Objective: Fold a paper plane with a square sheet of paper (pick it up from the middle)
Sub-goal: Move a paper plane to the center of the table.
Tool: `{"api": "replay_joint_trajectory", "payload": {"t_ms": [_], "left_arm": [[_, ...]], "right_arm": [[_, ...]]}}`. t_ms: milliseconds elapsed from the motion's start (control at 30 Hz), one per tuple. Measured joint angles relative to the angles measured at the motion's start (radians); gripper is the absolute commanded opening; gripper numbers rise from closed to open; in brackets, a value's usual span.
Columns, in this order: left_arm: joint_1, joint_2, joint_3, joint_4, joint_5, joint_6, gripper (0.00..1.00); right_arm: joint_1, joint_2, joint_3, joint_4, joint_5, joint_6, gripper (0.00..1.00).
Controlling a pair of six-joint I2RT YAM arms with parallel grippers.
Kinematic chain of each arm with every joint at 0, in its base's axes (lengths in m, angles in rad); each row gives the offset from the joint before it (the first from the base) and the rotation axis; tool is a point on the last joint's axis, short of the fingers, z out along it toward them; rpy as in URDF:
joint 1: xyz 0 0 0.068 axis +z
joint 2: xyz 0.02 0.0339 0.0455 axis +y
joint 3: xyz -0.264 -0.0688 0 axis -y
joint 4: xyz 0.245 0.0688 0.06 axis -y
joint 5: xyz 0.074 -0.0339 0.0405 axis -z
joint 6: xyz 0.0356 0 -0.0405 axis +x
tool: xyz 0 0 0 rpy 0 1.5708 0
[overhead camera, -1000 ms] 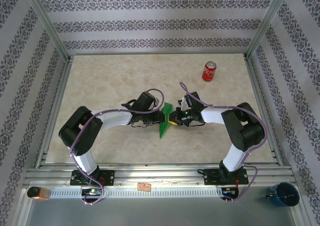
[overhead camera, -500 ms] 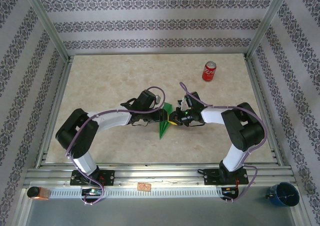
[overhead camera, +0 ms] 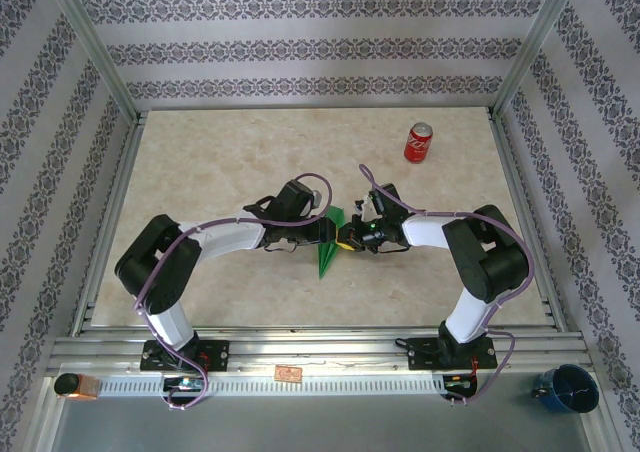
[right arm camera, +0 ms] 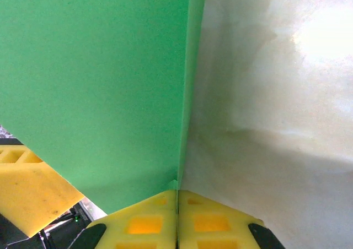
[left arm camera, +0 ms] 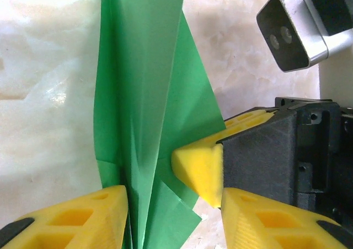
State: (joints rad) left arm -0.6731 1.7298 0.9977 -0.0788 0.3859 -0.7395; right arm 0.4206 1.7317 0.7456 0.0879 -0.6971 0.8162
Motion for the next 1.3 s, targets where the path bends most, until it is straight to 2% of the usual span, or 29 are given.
{"api": "replay_joint_trajectory", "payload": {"t_ms": [567, 967, 1300], "left_arm": [[0.000, 0.036, 0.010, -0.028, 0.036, 0.000, 0.50], [-0.005, 0.038, 0.011, -0.057, 0.057, 0.010, 0.55], [-0.016, 0.061, 0.058, -0.109, 0.050, 0.040, 0.45]], "right_arm": [[0.000, 0.000, 0.000, 0.000, 0.000, 0.005, 0.09], [0.000, 0.000, 0.000, 0.007, -0.001, 0.019, 0.08], [0.000, 0.006, 0.000, 0.006, 0.000, 0.019, 0.08]]}}
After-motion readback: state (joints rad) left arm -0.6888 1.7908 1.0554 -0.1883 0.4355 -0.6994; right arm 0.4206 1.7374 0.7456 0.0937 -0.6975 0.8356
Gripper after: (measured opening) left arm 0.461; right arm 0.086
